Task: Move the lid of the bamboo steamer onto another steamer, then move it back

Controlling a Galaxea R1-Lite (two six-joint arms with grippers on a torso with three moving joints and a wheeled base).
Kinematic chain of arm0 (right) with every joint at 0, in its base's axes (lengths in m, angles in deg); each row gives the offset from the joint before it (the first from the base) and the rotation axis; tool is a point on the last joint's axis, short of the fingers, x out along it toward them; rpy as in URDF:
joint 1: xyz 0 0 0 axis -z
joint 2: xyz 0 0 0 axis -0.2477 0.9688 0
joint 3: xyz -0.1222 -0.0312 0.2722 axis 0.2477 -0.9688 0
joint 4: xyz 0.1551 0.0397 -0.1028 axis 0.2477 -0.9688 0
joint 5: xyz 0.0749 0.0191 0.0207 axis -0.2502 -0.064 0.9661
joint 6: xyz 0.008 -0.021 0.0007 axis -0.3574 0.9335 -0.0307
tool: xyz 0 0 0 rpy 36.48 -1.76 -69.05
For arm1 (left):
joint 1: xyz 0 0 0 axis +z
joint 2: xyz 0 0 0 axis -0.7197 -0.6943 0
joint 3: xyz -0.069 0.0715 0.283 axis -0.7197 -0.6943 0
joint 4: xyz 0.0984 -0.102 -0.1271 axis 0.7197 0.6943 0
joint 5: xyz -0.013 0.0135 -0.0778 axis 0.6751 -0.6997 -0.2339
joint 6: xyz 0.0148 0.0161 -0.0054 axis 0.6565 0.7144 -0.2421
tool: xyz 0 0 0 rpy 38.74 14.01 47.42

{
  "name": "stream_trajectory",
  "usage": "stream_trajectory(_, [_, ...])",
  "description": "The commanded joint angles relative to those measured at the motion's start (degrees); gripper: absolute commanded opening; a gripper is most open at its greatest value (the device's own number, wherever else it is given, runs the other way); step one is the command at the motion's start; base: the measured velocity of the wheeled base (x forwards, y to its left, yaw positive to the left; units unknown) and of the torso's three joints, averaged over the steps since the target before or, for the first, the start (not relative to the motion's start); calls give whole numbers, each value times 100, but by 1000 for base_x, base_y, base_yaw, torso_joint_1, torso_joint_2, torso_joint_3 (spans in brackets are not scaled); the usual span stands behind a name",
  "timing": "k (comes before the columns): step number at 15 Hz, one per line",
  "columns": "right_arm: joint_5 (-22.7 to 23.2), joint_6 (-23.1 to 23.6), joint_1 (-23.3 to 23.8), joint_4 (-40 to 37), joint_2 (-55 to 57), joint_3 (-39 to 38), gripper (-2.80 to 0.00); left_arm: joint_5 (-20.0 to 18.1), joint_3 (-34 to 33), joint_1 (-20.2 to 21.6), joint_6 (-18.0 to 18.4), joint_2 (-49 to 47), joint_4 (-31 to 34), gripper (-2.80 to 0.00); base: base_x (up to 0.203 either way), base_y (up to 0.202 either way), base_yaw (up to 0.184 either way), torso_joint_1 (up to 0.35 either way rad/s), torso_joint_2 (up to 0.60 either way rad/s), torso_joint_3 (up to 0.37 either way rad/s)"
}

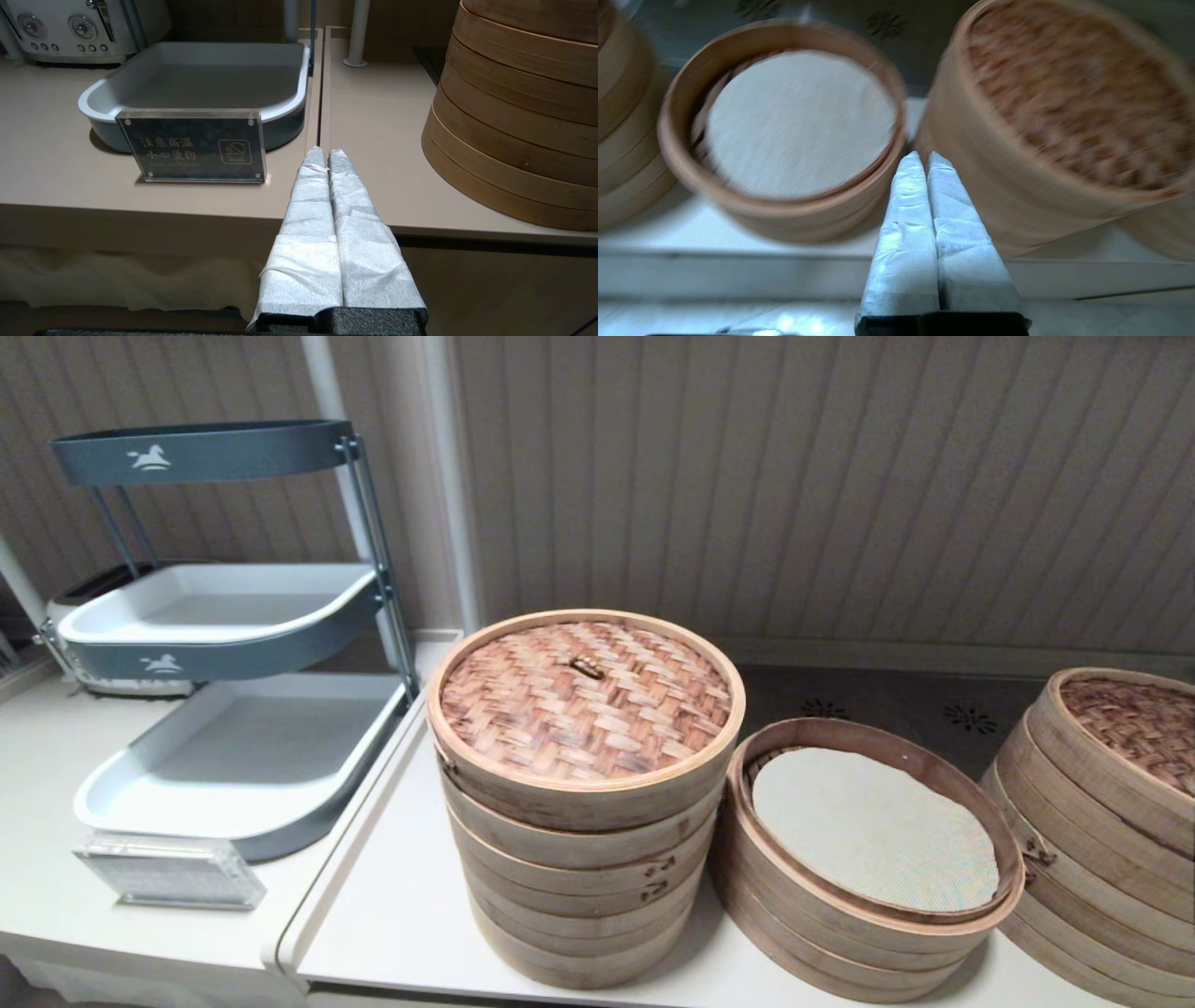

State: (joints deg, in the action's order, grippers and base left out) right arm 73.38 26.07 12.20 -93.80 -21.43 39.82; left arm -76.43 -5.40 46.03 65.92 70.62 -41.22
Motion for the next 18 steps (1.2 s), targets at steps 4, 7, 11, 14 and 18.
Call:
stream_trajectory(4, [293, -97, -12, 336, -964, -972, -280, -3, -158, 0, 0, 2, -4, -280, 0, 0, 0, 0, 0, 0])
stream_trajectory(7, [322, -150, 40, 1022, -1686, -2896, -280, -3, -158, 0, 0, 2, -4, -280, 0, 0, 0, 0, 0, 0])
stream_trajectory(11, [404, -266, 170, 2003, -2484, -4065, -280, -3, -158, 0, 0, 2, -4, -280, 0, 0, 0, 0, 0, 0])
stream_trajectory(14, [699, -257, 183, 2204, -3683, -4623, -280, -3, -158, 0, 0, 2, -4, -280, 0, 0, 0, 0, 0, 0])
stream_trajectory(18, [931, -266, 206, 2167, -4363, -4863, -280, -3, -158, 0, 0, 2, -4, -280, 0, 0, 0, 0, 0, 0])
